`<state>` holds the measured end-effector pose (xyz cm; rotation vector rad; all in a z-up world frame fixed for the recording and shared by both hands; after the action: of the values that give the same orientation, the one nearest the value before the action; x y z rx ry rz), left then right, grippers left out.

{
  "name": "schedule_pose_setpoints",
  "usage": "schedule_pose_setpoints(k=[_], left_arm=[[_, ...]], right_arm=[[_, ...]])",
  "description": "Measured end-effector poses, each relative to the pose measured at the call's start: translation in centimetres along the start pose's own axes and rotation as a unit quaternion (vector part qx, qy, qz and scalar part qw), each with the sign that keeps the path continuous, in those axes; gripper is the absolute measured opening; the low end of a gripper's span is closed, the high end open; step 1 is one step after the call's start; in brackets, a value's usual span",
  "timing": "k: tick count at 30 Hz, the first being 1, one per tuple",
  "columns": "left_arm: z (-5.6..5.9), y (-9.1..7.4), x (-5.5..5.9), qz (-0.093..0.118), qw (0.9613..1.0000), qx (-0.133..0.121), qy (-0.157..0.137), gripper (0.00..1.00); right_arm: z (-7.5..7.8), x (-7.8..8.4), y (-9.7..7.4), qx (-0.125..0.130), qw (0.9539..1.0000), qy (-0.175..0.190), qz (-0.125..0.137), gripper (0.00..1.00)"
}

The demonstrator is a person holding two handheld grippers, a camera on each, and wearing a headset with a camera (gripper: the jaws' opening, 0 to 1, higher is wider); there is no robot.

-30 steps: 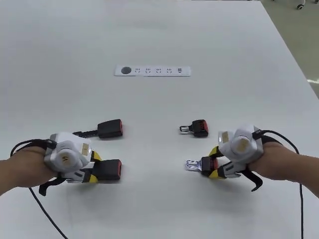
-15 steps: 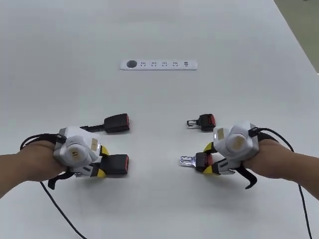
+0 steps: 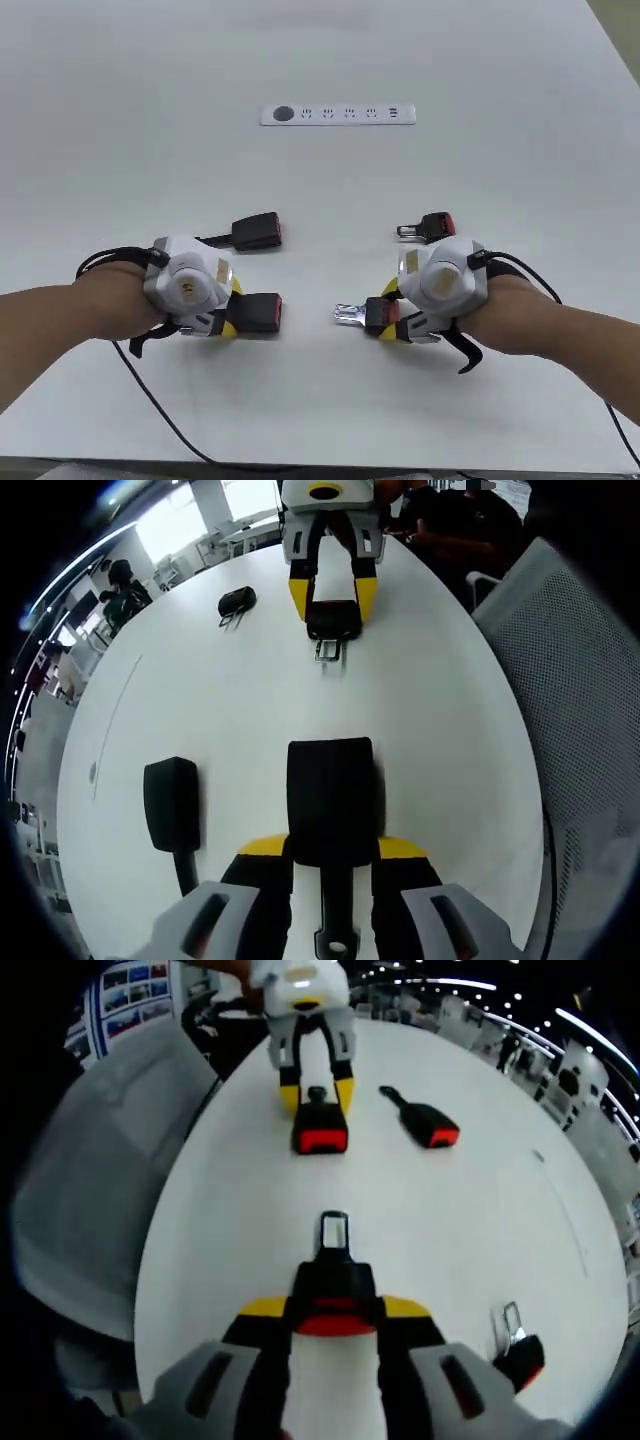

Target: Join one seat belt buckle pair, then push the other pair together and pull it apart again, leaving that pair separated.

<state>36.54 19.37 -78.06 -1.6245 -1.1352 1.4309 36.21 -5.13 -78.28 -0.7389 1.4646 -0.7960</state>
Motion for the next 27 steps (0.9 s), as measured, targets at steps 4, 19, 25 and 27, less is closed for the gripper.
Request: schedule_pose_setpoints(k=[4, 19, 25, 27], left_arm=[[-0.1, 0.0, -0.1, -0.005, 1.0, 0.002, 0.005, 0.3], [0.0, 0.0, -0.2, -0.005, 1.0, -0.001, 0.003, 0.31], [0.1, 0.0, -0.3, -0.01, 0.9999, -0.003, 0.007, 0.3], [0.1, 0.0, -0.3, -0.012, 0.9999, -0.004, 0.01, 0.3]], right_arm=[[-0.2, -1.7, 1.2, 0.0, 1.0, -0.001, 0.006, 0.32], [-0.8, -5.4, 3.6, -0.003, 0.9999, -0.005, 0.011, 0.32], [-0.7, -6.2, 4.0, 0.001, 0.9998, -0.02, 0.008, 0.31], [-0.7, -6.5, 4.2, 0.003, 0.9996, -0.029, 0.007, 0.31]])
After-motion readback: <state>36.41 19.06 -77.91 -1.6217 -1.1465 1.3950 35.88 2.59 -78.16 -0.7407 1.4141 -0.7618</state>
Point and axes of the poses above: the centre of the closed fingertips' face, and the gripper's own axes: y roughly forward along the fingers, z roughly to its right, x roughly out of its underside, the point moved 8 cm from there along -y, roughly backward along the fingers, and after that the axes turned 4 degrees about -x, right-handed, at the moved point
